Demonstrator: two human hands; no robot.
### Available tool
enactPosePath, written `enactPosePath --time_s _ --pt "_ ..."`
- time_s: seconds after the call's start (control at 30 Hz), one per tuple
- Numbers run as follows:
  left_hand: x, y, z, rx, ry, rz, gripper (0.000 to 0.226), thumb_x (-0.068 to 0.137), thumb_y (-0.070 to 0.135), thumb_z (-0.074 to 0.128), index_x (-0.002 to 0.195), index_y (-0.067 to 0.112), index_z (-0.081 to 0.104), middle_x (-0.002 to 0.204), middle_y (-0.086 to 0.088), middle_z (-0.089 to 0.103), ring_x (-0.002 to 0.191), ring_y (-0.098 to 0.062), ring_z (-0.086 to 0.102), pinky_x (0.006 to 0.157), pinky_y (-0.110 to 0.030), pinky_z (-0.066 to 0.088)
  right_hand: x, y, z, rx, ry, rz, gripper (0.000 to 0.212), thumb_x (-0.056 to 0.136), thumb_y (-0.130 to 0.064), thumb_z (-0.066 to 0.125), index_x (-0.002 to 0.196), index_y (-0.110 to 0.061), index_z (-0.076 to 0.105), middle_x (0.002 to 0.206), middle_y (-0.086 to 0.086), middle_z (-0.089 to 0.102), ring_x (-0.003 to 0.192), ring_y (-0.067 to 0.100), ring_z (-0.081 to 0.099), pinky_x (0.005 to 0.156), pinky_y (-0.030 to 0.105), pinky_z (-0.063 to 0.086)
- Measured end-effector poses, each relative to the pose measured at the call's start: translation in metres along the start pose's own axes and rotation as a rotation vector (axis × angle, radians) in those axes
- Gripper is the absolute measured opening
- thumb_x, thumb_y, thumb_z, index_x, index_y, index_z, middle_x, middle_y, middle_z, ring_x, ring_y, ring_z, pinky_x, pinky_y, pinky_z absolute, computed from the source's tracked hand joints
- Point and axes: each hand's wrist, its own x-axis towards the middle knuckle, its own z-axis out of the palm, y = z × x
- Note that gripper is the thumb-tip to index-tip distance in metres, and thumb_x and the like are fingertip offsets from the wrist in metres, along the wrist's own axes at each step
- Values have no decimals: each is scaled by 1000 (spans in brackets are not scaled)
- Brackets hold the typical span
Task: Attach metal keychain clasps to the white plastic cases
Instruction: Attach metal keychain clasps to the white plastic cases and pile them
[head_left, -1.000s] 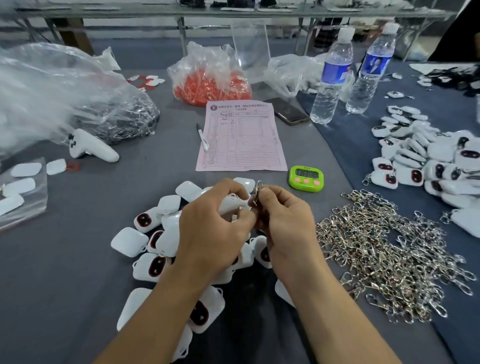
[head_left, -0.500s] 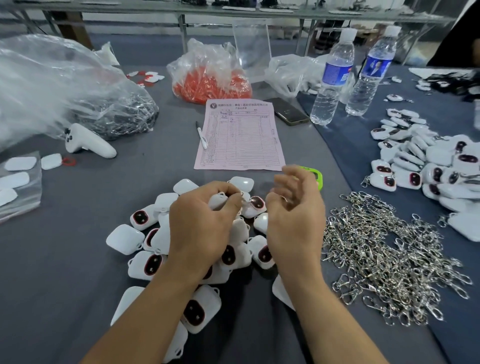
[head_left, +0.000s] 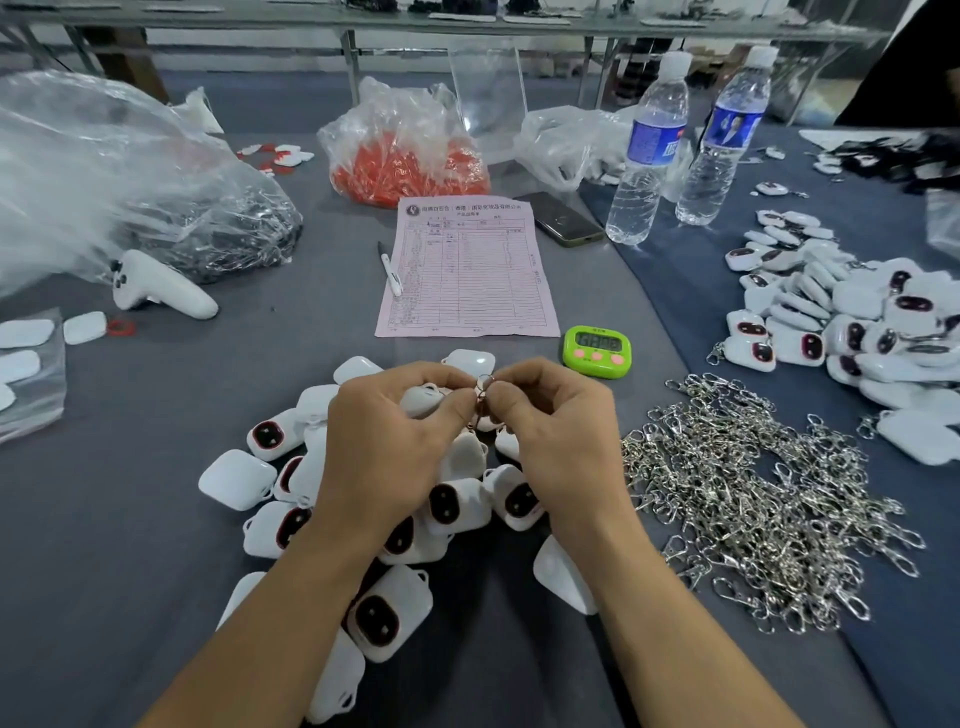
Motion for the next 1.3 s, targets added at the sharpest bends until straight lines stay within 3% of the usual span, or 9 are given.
enactPosePath --time_s 0.17,0.33,0.5,0.7,0.87,0.97,1.13,1.2,1.3 --pt "3 -1 -1 -45 -54 -51 13 79 22 79 79 35 78 69 13 74 56 -3 67 53 -14 50 2 2 0 49 -24 8 23 90 4 68 78 -14 74 70 -1 74 64 8 64 64 22 53" --pt "3 0 -2 -60 -74 -71 6 73 29 76 76 35 77 65 7 72 46 -12 63 46 -21 50 0 2 0 -36 -23 4 17 89 -1 70 81 -14 77 74 1 76 71 18 71 70 34 58" --pt "3 -1 1 -91 59 -132 7 69 35 70 74 33 75 57 7 68 45 -10 61 46 -21 48 -12 0 8 -227 85 -110 12 85 -18 76 76 -24 72 69 -13 72 64 7 67 62 22 52" --pt "4 -2 2 -206 160 -179 11 77 34 70 83 26 75 69 4 73 64 -14 71 58 -29 56 -19 -5 26 153 -142 148 34 96 -4 50 96 -23 78 91 1 78 79 19 76 64 31 59" --pt "-2 6 13 -191 129 -92 6 81 31 67 83 34 72 85 11 71 82 -12 70 70 -24 55 -21 -3 32 475 -299 285 26 97 -8 57 110 -21 75 109 4 78 101 20 75 77 29 58" --pt "-5 9 17 -159 89 -58 8 80 28 68 82 35 72 90 12 69 93 -21 67 81 -36 54 -23 -4 33 579 -322 355 23 89 -14 63 101 -25 79 105 5 79 93 16 75 69 23 56" --pt "-2 17 16 -380 107 -212 10 70 31 64 76 25 70 71 4 68 63 -11 62 58 -24 52 -17 -1 23 293 -188 303 7 89 -24 73 83 -25 77 75 -2 72 62 9 61 57 24 47" --pt "4 12 7 -248 209 -210 10 71 34 62 74 28 68 68 8 66 57 -6 54 55 -18 47 -11 1 17 114 -69 252 14 91 -23 69 77 -25 73 61 -7 64 53 7 53 50 22 41" --pt "8 1 -8 99 269 -139 2 76 34 67 74 33 68 67 16 66 56 -5 56 55 -19 46 -5 1 8 209 39 274 11 98 -18 59 90 -13 66 66 4 66 55 18 55 48 30 41"
